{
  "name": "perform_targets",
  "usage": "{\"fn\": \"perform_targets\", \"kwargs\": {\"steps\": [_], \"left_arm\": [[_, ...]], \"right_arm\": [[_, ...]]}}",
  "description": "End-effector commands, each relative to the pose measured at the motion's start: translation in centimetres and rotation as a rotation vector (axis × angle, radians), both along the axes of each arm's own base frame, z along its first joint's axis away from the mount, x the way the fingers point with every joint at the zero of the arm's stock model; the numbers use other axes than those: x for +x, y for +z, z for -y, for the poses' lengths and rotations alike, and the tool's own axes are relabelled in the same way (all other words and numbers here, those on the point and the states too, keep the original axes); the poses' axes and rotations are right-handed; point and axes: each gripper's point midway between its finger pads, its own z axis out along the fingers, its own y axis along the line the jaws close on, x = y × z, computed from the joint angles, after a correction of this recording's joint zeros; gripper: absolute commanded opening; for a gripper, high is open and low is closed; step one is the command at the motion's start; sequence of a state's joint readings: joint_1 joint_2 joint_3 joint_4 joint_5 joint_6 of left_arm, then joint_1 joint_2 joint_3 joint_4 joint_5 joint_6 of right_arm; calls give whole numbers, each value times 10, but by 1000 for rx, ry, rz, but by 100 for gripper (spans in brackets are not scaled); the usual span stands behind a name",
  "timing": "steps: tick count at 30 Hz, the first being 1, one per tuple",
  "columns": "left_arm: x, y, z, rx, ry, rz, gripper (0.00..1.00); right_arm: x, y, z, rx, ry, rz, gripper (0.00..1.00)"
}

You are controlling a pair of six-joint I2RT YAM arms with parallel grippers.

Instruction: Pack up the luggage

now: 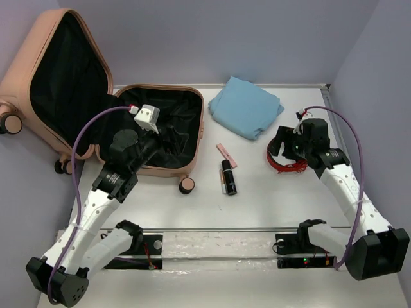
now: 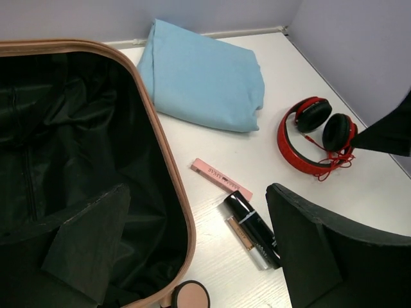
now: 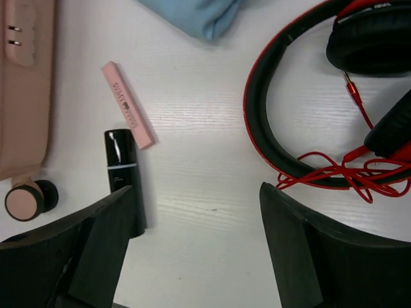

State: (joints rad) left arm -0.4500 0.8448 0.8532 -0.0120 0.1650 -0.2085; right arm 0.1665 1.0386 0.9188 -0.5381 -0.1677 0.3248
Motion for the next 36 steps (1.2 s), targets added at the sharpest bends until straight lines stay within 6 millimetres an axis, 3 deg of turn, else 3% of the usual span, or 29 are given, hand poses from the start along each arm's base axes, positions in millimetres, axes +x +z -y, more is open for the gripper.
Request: {"fn": "perform_targets", "kwargs": {"steps": [1,9,10,14,20,21,24,26,27,31,34,35,36], "left_arm": [[-17,26,2,-36,-52,89,99],[-29,34,7,-46,-95,127,99],[-30,36,6,-49,-89,134,99],[-29,35,3,-46,-72,134,99],[-27,32,5,-42,-77,122,99],[-27,33,5,-44,-78,124,99],[-27,33,4,-42,-74,125,99],[-27,33,5,-42,-75,125,99],[-27,33,5,-44,-77,124,99],[-28,34,5,-46,-80,128,99],[-29,37,4,-51,-75,134,99],[-30,38,4,-54,-75,136,99],[-30,38,3,-58,-67,134,99]], "right_arm": [[6,-13,9,-72,-56,-43,83],[26,-48,25,-200,-108,-140,87],[29,-63,26,-225,-100,-182,88],[37,-91,31,-282,-104,-249,88],[52,-127,19,-255,-70,-319,84],[51,-141,14,-262,-53,-359,80],[57,-159,9,-275,-36,-392,70],[58,-163,6,-295,-29,-395,53],[60,-164,12,-325,-52,-390,36],[59,-139,14,-399,-70,-327,8],[57,-103,7,-471,-59,-258,7],[58,-82,1,-471,-49,-215,7],[65,-56,-17,-464,-21,-148,7]]}}
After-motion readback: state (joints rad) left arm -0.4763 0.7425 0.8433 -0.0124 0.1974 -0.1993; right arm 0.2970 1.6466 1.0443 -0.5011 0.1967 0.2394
